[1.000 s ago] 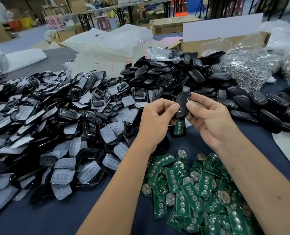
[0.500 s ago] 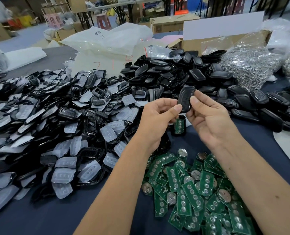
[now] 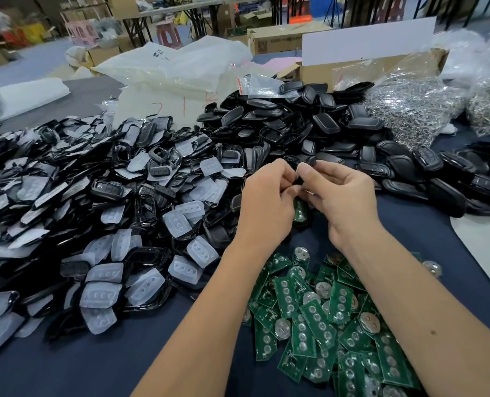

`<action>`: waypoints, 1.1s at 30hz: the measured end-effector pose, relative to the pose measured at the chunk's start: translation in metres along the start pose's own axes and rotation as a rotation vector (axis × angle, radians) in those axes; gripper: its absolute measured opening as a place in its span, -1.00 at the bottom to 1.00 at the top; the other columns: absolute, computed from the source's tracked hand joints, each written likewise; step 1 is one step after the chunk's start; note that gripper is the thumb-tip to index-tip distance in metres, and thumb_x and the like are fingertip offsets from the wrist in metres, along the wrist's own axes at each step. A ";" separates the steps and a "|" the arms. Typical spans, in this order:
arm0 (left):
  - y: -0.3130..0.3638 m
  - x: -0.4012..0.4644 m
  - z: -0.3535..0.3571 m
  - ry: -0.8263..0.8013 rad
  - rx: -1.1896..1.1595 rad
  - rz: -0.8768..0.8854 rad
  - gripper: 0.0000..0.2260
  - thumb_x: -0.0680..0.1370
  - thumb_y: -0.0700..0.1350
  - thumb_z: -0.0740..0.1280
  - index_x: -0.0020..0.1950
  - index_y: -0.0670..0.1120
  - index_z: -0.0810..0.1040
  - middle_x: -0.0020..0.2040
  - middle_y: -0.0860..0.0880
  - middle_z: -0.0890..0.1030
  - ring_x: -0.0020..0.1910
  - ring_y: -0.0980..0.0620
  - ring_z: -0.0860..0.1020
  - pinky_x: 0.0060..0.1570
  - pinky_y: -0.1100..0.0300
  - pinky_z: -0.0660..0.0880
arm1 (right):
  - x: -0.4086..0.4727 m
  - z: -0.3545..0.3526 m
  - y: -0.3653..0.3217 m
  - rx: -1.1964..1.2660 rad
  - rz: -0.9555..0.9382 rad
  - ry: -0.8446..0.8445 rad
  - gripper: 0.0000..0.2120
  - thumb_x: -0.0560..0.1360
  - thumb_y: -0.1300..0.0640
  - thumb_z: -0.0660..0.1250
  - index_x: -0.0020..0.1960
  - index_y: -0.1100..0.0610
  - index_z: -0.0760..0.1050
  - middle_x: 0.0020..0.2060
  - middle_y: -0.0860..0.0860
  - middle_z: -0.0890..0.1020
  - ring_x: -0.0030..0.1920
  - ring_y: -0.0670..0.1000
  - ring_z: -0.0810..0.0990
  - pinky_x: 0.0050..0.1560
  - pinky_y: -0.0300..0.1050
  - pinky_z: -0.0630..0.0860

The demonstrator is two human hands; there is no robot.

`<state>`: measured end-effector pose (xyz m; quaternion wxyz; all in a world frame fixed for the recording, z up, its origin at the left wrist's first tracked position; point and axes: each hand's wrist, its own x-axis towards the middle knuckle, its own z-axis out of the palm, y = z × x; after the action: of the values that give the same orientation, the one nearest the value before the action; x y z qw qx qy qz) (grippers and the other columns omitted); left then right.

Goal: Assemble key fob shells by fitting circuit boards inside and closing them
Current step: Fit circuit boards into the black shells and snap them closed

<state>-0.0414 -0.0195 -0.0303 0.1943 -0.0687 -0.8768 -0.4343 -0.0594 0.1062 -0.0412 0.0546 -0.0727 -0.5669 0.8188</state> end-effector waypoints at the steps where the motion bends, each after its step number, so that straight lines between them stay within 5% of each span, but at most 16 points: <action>1: 0.001 -0.001 0.000 0.006 0.024 0.030 -0.83 0.52 -0.31 0.45 -0.13 -0.09 0.53 -0.26 0.10 0.55 -0.25 0.20 0.50 -0.23 0.42 0.37 | 0.000 0.000 0.000 -0.018 -0.016 0.014 -0.71 0.42 0.17 0.64 0.08 0.14 0.66 -0.13 0.04 0.77 -0.08 0.03 0.77 -0.04 -0.06 0.69; 5: -0.002 -0.001 -0.003 -0.016 0.041 0.085 -0.87 0.50 -0.17 0.53 -0.06 -0.08 0.60 -0.18 0.09 0.56 -0.18 0.23 0.48 -0.14 0.38 0.40 | 0.004 -0.004 0.001 -0.049 -0.023 0.018 -0.72 0.48 0.20 0.58 0.15 0.21 0.66 -0.05 0.11 0.77 -0.04 0.10 0.75 0.03 0.04 0.69; 9: -0.015 -0.005 -0.007 -0.089 0.414 0.034 -0.60 0.42 0.24 0.52 0.14 0.06 0.61 0.03 0.06 0.51 0.15 0.01 0.35 0.14 0.20 0.32 | 0.011 -0.017 -0.005 0.172 0.065 -0.071 -0.91 0.58 0.24 0.44 0.07 0.23 0.64 -0.06 0.11 0.74 -0.01 0.07 0.71 0.21 0.07 0.65; 19: -0.013 -0.003 -0.005 -0.086 0.086 -0.052 -0.79 0.47 -0.07 0.56 -0.04 0.06 0.54 -0.19 0.16 0.59 -0.03 0.09 0.51 -0.10 0.22 0.43 | 0.017 -0.027 -0.013 0.405 0.165 -0.207 -0.71 0.41 0.12 0.49 0.10 0.20 0.65 -0.01 0.09 0.74 0.04 0.06 0.73 0.22 -0.01 0.65; 24: -0.014 0.004 -0.013 -0.002 -0.370 -0.258 -0.93 0.67 -0.13 0.35 -0.01 -0.06 0.52 -0.12 -0.09 0.56 -0.24 -0.05 0.67 -0.21 0.24 0.60 | 0.014 -0.025 -0.012 0.321 0.189 -0.288 -0.71 0.44 0.16 0.44 0.14 0.20 0.65 -0.01 0.06 0.72 0.01 0.00 0.70 0.23 -0.08 0.63; 26: -0.013 0.004 -0.015 -0.030 -0.595 -0.368 -0.95 0.69 -0.15 0.31 0.08 -0.13 0.52 -0.08 -0.14 0.50 -0.30 -0.10 0.70 -0.20 0.10 0.68 | 0.012 -0.025 -0.012 0.275 0.177 -0.333 -0.71 0.45 0.18 0.42 0.17 0.20 0.64 -0.04 0.04 0.73 -0.03 -0.02 0.70 0.18 -0.11 0.65; 33: -0.016 0.005 -0.017 -0.074 -0.709 -0.512 -0.89 0.64 -0.30 0.33 0.07 -0.21 0.66 -0.01 -0.17 0.72 -0.22 -0.10 0.74 -0.02 -0.05 0.71 | 0.007 -0.021 -0.013 0.169 0.174 -0.397 -0.63 0.45 0.22 0.41 0.24 0.28 0.60 0.02 0.14 0.70 0.04 0.05 0.68 0.20 -0.08 0.65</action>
<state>-0.0456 -0.0430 -0.0315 0.0131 0.0730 -0.6686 -0.7399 -0.0628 0.1312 -0.0371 -0.1229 0.0460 -0.4877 0.8631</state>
